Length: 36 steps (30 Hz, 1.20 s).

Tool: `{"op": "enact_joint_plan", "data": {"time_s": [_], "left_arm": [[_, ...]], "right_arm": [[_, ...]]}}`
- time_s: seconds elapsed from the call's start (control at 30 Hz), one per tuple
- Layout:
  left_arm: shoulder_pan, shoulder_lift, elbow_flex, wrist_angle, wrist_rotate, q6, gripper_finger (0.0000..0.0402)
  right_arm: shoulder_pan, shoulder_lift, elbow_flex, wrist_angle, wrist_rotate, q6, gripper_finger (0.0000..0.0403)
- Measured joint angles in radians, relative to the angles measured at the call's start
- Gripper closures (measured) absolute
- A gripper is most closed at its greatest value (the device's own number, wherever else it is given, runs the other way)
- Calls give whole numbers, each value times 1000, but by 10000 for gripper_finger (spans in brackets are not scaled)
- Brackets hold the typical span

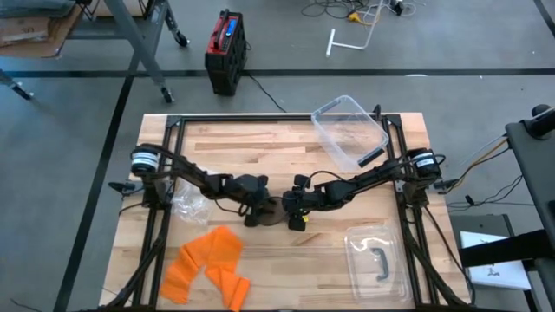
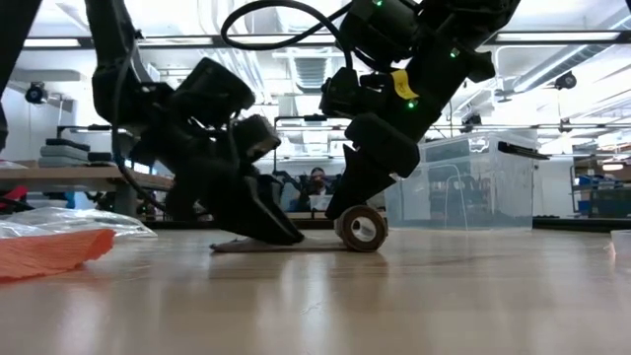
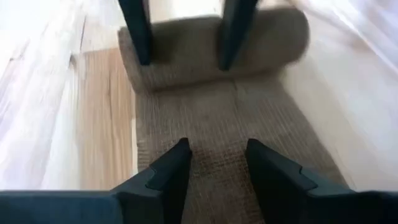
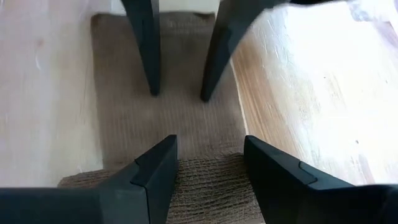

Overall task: Roll bandage
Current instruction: Uncoil the brown bandage

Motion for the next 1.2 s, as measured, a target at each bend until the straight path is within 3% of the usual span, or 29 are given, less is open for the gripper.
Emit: {"op": "enact_joint_plan", "data": {"time_s": [0.27,0.53,0.77,1.03,1.2], "left_arm": [[2,-73,2,-57,-58,31,250],[-2,-70,23,-3,-57,-82,253],[-7,0,25,106,-56,-165,255],[-34,110,26,313,-56,-144,241],[-37,189,61,333,-62,-146,235]], "right_arm": [[0,0,0,12,0,-10,220],[0,0,-2,20,1,-5,220],[-5,0,-2,22,0,17,220],[-5,0,-1,23,1,17,220],[-5,0,-1,25,1,17,220]]}}
